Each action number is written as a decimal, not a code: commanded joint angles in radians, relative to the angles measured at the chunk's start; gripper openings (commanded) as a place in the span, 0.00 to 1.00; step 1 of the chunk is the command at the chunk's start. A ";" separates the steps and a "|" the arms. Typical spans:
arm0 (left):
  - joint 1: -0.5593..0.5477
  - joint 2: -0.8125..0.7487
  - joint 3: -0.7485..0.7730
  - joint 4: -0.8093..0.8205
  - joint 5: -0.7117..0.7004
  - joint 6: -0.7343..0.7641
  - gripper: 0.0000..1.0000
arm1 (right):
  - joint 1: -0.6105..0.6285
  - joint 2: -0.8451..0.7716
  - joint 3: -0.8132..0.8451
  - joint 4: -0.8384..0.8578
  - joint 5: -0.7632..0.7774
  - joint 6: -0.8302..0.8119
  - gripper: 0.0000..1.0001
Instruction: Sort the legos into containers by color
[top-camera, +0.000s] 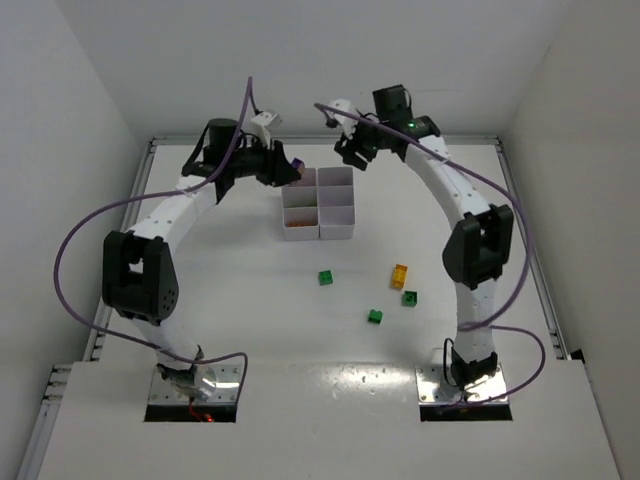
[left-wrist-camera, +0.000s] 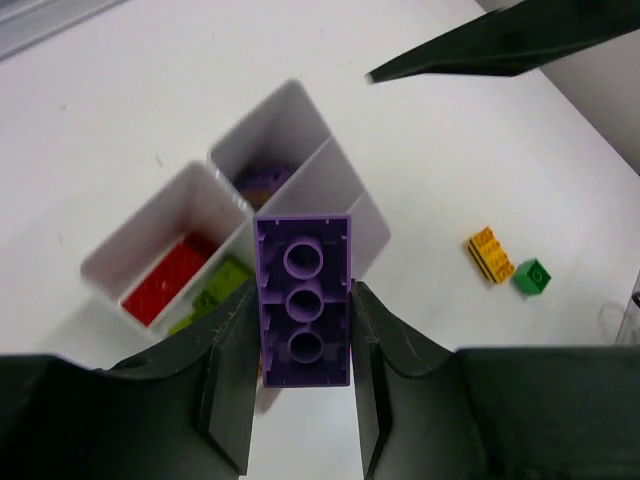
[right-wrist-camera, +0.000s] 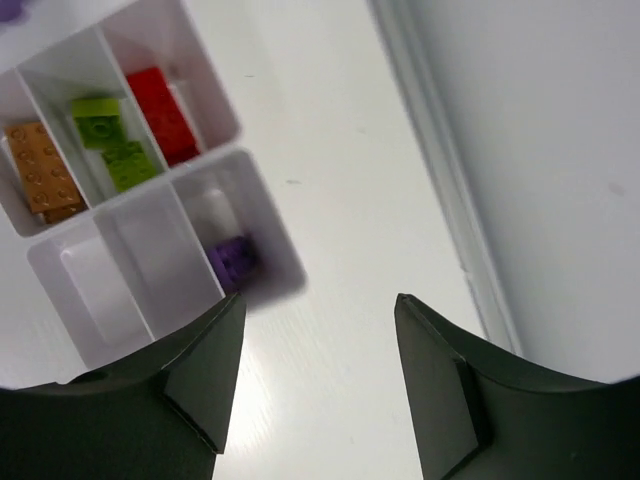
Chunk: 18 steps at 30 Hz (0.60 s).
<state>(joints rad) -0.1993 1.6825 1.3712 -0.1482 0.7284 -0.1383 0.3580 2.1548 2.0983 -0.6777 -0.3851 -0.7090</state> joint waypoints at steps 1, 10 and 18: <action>-0.043 0.077 0.132 0.041 -0.062 -0.021 0.14 | -0.065 -0.203 -0.102 0.168 0.052 0.184 0.62; -0.190 0.319 0.374 0.016 -0.304 0.118 0.18 | -0.198 -0.561 -0.504 0.210 0.149 0.321 0.62; -0.221 0.559 0.764 -0.212 -0.268 0.351 0.19 | -0.290 -0.680 -0.616 0.164 0.149 0.332 0.62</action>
<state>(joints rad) -0.4290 2.2147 2.0247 -0.2783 0.4427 0.0921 0.0944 1.5288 1.4925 -0.5205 -0.2440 -0.4110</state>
